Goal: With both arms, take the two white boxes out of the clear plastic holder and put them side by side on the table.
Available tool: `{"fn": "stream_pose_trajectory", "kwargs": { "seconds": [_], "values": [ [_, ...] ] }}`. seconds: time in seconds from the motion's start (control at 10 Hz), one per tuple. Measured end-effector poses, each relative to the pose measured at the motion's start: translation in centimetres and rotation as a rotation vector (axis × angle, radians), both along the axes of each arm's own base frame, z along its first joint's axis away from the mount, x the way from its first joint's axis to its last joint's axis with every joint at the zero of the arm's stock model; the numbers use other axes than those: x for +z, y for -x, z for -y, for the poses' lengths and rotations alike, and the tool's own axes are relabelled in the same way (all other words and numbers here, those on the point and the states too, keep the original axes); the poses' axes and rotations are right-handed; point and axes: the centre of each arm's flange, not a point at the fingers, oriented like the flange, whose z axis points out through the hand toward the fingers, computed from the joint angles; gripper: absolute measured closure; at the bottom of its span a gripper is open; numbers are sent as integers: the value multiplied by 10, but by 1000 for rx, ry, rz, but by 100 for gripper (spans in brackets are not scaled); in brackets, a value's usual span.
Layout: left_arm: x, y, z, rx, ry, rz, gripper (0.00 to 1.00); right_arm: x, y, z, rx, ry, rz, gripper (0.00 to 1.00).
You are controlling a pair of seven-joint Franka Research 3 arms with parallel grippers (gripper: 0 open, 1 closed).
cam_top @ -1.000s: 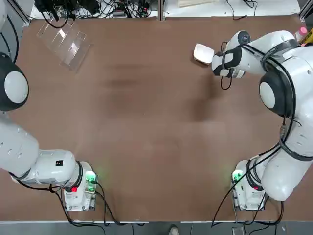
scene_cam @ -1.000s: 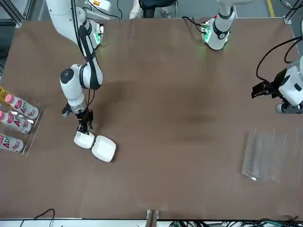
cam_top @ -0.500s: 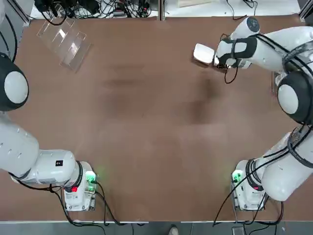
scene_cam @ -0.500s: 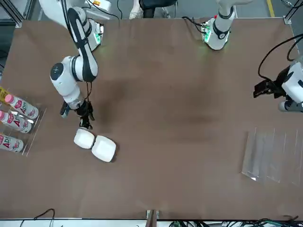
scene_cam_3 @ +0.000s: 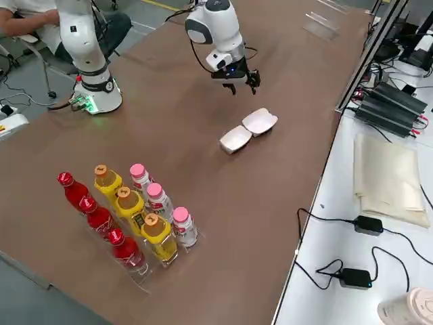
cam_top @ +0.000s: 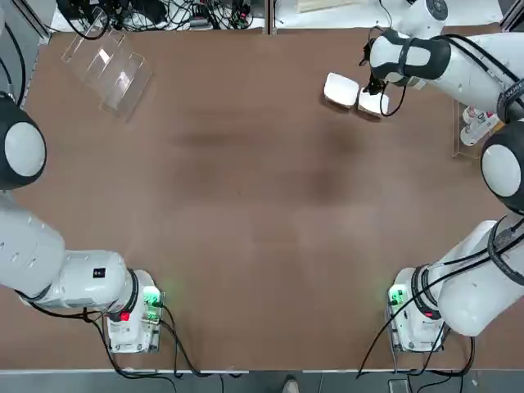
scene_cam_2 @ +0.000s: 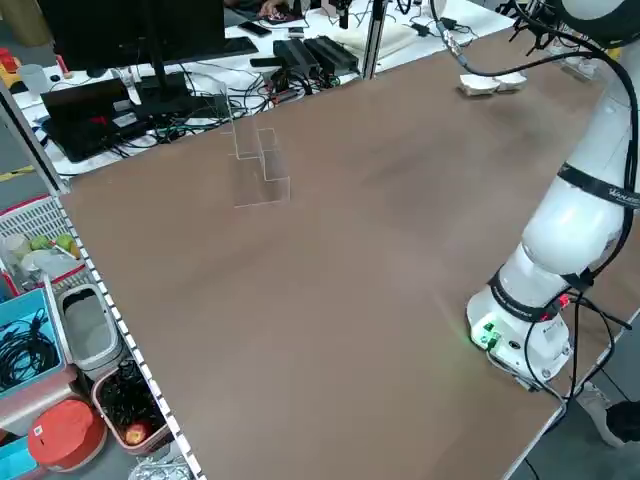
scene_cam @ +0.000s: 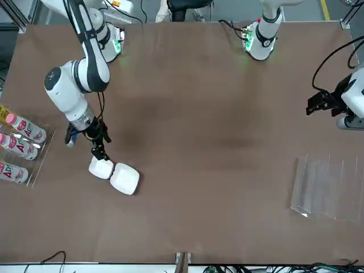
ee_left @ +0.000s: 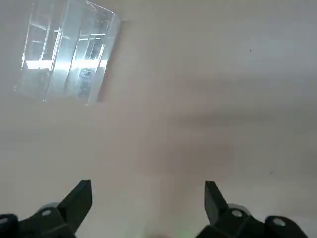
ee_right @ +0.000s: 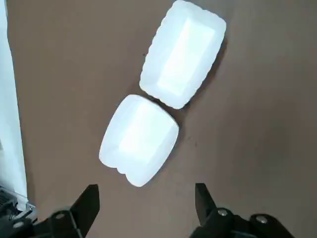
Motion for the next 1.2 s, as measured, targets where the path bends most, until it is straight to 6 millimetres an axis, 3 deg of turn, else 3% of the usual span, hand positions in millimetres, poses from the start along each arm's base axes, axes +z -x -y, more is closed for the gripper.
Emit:
{"fn": "stream_pose_trajectory", "kwargs": {
  "seconds": [0.7,1.2],
  "values": [
    [0,0,2,-4,0,0,0,33,-7,7,102,42,21,11],
    [0,0,1,-2,0,0,0,56,-21,54,257,73,39,10]
  ]
}}
